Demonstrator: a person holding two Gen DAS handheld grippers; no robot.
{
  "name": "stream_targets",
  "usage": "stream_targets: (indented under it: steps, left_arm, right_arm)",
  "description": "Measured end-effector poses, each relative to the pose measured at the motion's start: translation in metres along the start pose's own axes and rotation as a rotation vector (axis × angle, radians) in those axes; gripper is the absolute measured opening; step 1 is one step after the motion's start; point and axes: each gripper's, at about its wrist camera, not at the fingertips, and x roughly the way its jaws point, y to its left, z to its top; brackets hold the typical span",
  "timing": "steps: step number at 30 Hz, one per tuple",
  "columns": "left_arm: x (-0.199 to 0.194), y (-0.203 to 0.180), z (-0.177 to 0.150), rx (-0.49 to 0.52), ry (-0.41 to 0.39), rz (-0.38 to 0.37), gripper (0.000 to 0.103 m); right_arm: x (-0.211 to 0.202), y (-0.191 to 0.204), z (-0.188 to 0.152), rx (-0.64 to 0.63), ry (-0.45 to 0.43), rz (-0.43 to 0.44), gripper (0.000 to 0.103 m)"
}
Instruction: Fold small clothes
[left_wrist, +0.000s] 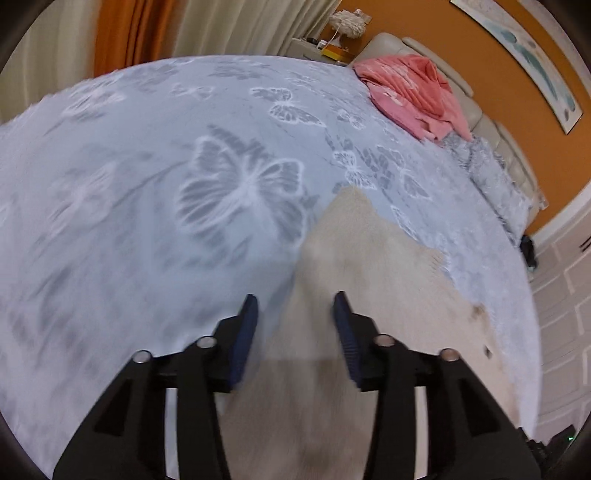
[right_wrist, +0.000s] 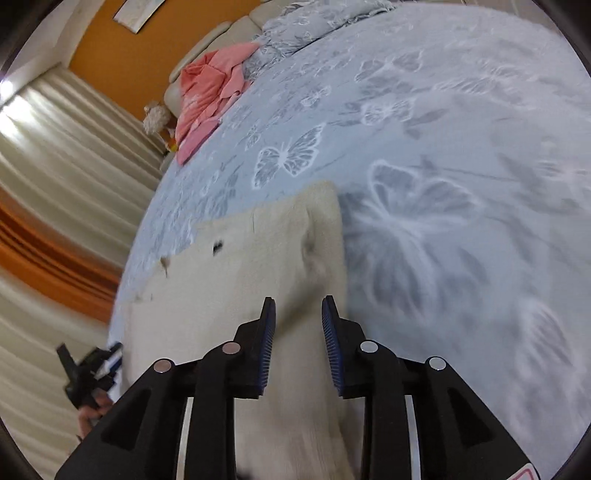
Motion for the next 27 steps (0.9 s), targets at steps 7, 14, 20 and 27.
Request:
stream_targets:
  steps: [7, 14, 20, 27]
  left_arm:
    - [-0.093, 0.051, -0.096, 0.028, 0.208, -0.020, 0.078]
    - [-0.136, 0.084, -0.176, -0.050, 0.277, -0.041, 0.087]
    - [-0.138, 0.082, -0.188, -0.059, 0.279, -0.010, 0.068]
    - [-0.137, 0.117, -0.187, -0.202, 0.329, -0.079, 0.012]
  right_arm:
    - [-0.083, -0.021, -0.109, 0.027, 0.210, -0.061, 0.058]
    - [-0.095, -0.026, -0.208, 0.126, 0.449, -0.045, 0.062]
    - [-0.086, -0.012, -0.209, 0.157, 0.459, -0.002, 0.051]
    - [-0.091, 0.003, -0.216, 0.062, 0.406, -0.039, 0.012]
